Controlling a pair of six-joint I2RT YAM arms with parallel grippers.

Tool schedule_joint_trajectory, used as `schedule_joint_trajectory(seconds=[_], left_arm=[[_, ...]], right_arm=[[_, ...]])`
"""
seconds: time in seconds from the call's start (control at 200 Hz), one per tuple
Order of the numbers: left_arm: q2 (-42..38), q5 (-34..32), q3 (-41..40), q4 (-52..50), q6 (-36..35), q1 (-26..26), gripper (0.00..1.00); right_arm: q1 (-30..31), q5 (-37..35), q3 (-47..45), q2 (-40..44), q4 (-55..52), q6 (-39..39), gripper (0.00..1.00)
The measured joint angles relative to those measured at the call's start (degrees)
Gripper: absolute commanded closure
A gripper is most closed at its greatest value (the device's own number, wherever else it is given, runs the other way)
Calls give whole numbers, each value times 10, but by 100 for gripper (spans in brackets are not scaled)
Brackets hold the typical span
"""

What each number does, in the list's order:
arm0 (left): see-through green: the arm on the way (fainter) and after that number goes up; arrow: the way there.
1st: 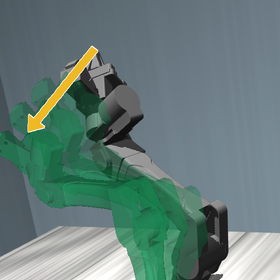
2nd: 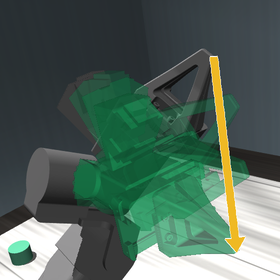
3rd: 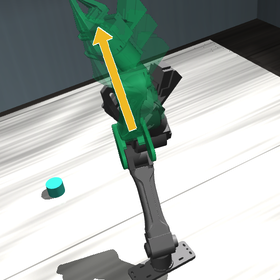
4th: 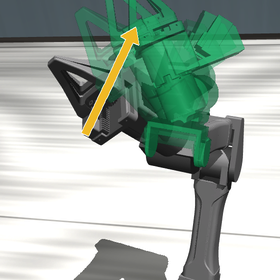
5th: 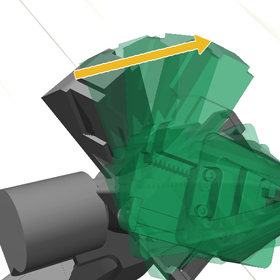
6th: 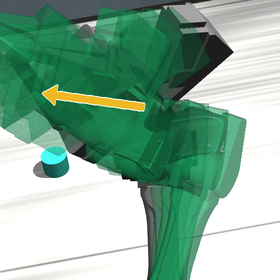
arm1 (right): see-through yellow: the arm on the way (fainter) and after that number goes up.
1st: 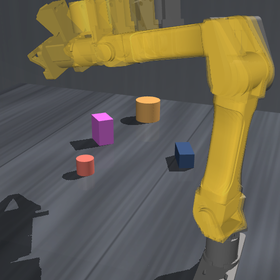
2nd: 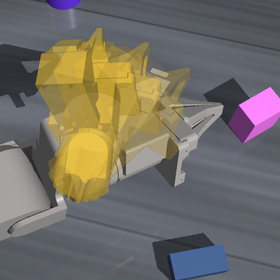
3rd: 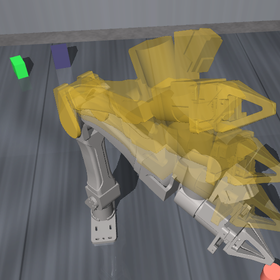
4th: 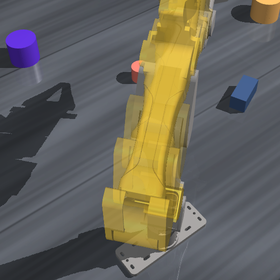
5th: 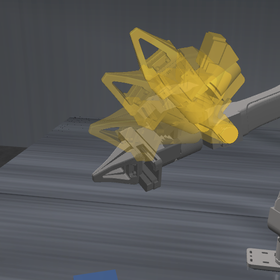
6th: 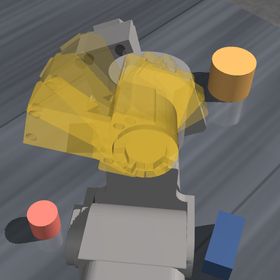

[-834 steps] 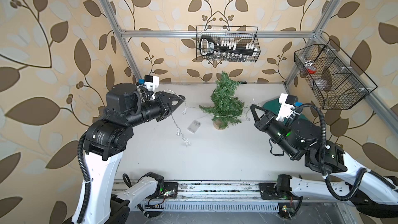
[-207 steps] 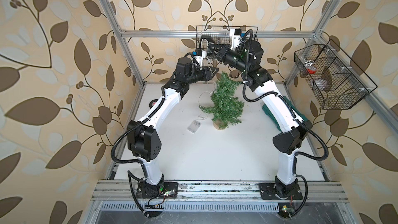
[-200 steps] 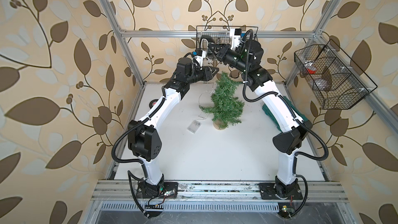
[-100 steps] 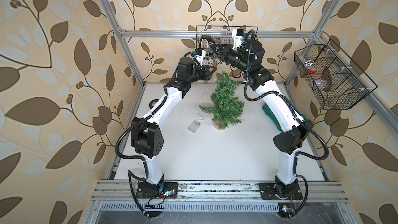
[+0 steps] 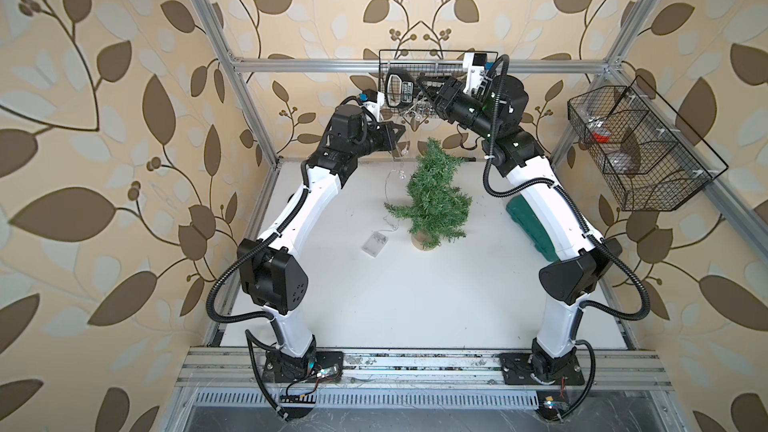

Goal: Remove string lights from the small christmas tree
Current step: Remove the light string from the Christmas tree.

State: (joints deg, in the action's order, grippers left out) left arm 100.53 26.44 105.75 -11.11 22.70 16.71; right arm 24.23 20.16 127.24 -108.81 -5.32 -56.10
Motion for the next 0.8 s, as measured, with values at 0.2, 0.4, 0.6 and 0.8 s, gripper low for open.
schedule_joint_trajectory(seconds=[0.2, 0.4, 0.6, 0.8], left_arm=[[-37, -15, 5, -50, 14, -55, 100], [-78, -37, 5, -105, 27, -112, 100], [-153, -90, -3, -170, 33, -170, 100], [-264, -120, -33, -223, 33, -174, 100]], right_arm=[[-24, 0, -67, 54, 4, 0, 39], [-59, 3, -143, 118, 11, 0, 38], [-100, 4, -250, 204, 19, 0, 38], [-125, 3, -343, 271, 15, 5, 38]])
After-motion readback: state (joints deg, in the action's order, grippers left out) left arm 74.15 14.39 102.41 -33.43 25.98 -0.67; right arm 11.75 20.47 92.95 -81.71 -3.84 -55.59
